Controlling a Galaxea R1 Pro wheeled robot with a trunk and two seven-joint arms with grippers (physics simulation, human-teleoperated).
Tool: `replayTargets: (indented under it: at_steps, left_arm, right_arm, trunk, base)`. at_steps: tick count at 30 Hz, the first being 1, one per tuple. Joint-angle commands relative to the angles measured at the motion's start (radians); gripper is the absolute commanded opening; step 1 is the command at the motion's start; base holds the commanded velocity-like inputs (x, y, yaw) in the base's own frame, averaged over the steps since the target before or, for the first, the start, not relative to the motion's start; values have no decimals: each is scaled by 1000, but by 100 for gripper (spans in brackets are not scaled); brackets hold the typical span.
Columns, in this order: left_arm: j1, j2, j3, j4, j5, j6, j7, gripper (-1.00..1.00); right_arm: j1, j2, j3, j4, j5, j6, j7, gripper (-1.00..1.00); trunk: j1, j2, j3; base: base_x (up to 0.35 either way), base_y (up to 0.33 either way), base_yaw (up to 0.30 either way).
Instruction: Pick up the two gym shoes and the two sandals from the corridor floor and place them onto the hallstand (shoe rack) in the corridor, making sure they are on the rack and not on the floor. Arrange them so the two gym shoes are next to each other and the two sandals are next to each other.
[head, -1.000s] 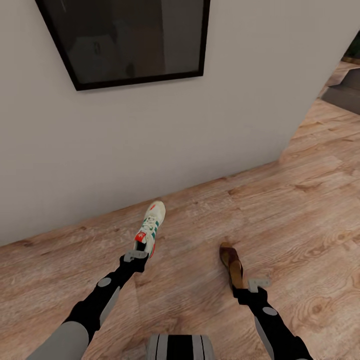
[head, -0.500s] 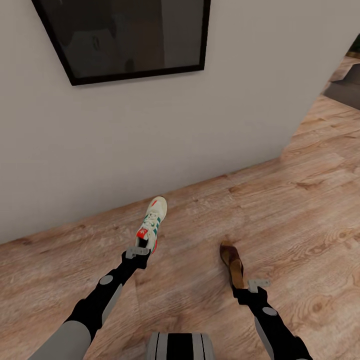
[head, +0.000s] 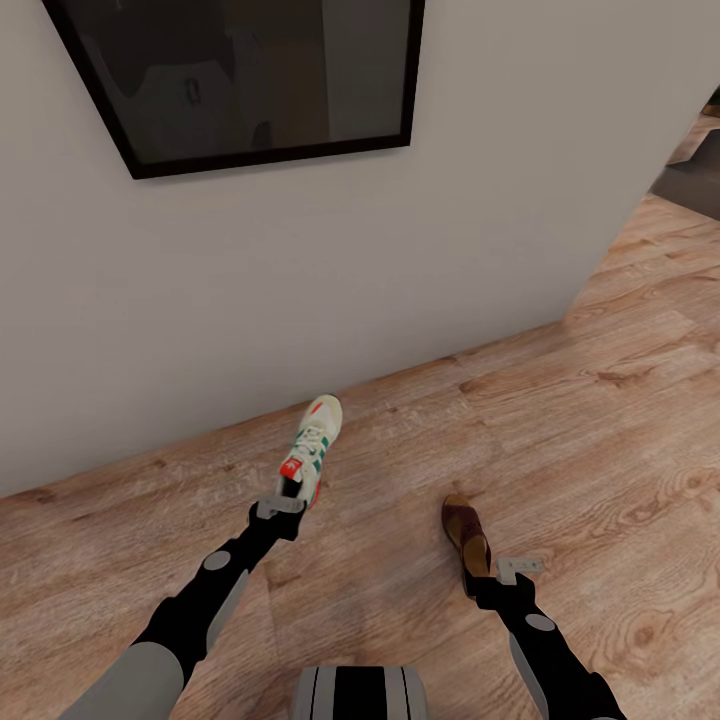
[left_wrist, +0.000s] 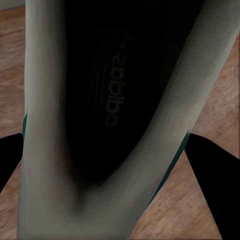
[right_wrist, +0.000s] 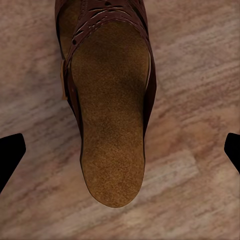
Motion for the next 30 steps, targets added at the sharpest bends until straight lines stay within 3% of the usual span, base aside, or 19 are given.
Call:
replayTargets:
  at_steps: [1, 21, 30]
  left_arm:
    - [-1, 0, -5, 1, 9, -3, -3, -100]
    - [1, 2, -13, -1, 9, -7, -5, -100]
    - [1, 3, -14, -30, 9, -9, -6, -100]
  right_arm:
    - [0, 1, -3, -1, 10, 3, 2, 100]
    - [0, -1, -2, 2, 12, -8, 1, 100]
    - [0, -1, -3, 2, 12, -7, 1, 100]
  trunk:
    - [0, 0, -1]
    - [0, 0, -1]
    - [4, -2, -40]
  base:
    - [2, 0, 0]
    - [0, 0, 0]
    - [0, 0, 0]
